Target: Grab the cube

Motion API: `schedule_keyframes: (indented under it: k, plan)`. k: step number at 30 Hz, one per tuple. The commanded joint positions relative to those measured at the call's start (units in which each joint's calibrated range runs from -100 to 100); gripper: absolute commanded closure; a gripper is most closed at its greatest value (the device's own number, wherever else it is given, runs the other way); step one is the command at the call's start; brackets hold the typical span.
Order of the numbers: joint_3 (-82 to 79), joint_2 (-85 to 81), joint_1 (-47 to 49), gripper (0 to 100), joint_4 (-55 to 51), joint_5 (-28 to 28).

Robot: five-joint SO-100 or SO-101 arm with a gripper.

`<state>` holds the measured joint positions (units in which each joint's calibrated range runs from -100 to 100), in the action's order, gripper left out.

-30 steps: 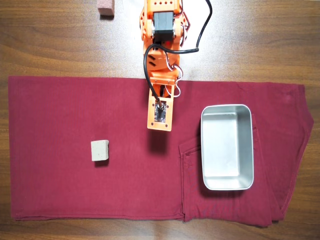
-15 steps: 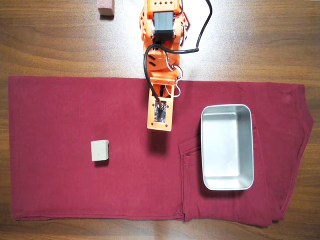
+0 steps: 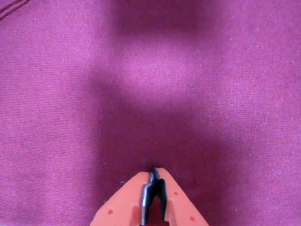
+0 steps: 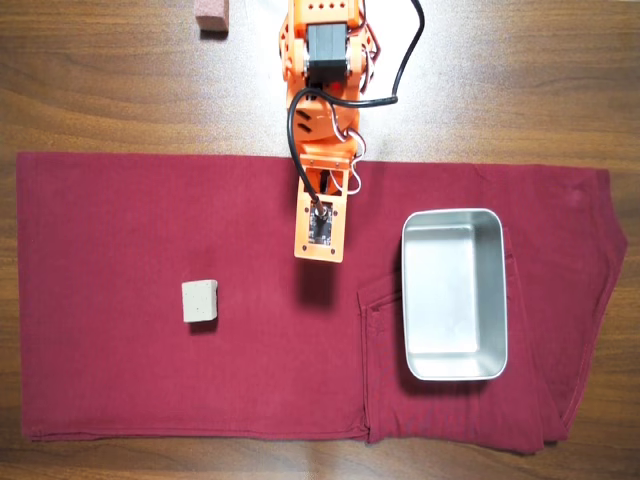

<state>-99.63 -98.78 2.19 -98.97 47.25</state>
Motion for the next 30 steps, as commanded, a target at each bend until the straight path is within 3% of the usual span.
schedule_keyframes:
  k: [1,7,9,11,14,20,25,30]
  plan:
    - [-0.4,0.5,0.3,100,-1.0,0.5]
    - [-0.4,2.6,-0.5,100,0.8,2.1]
    - [5.4,15.6,-6.8,92,19.8,2.1]
    - [21.6,31.0,-12.4,87,26.9,1.7]
    - [44.1,47.5,-18.5,77,29.9,-2.3]
    - [71.5,78.9,-32.9,71,27.3,2.2]
    - [76.2,92.8,-42.2,66,28.6,7.2]
    - [77.3,97.8,-43.8,65,32.0,7.5]
